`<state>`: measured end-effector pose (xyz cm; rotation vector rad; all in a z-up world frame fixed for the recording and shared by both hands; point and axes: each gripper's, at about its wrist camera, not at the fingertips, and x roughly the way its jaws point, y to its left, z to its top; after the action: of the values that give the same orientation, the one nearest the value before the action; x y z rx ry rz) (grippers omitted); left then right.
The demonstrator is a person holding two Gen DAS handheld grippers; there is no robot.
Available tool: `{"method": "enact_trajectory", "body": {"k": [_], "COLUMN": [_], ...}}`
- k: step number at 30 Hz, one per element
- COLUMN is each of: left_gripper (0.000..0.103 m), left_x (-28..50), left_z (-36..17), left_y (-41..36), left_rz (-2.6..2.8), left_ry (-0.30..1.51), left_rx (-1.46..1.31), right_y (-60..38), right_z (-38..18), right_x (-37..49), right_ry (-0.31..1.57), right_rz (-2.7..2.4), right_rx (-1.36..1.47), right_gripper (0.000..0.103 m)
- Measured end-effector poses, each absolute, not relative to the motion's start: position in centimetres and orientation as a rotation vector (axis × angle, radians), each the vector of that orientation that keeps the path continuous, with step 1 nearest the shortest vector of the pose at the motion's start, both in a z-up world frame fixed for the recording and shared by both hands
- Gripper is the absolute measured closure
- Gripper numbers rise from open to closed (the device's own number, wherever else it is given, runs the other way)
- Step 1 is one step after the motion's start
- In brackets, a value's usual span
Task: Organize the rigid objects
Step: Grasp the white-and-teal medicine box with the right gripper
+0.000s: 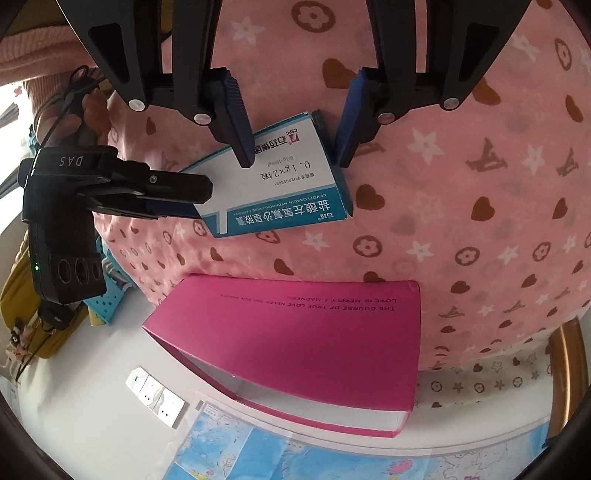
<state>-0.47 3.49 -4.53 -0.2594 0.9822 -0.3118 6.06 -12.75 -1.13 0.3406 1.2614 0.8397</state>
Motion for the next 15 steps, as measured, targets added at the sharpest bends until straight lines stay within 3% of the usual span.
{"method": "enact_trajectory", "body": {"k": [15], "left_gripper": [0.059], "left_x": [-0.5], "left_z": [-3.0], "left_y": [3.2], "left_rz": [-0.303], "left_ry": [0.943], "left_rx": [-0.231], "right_y": [-12.4], "right_z": [-0.2], "right_x": [6.2], "right_ry": [1.242], "right_rz": [0.823], "right_rx": [0.311], "right_gripper": [0.051]}}
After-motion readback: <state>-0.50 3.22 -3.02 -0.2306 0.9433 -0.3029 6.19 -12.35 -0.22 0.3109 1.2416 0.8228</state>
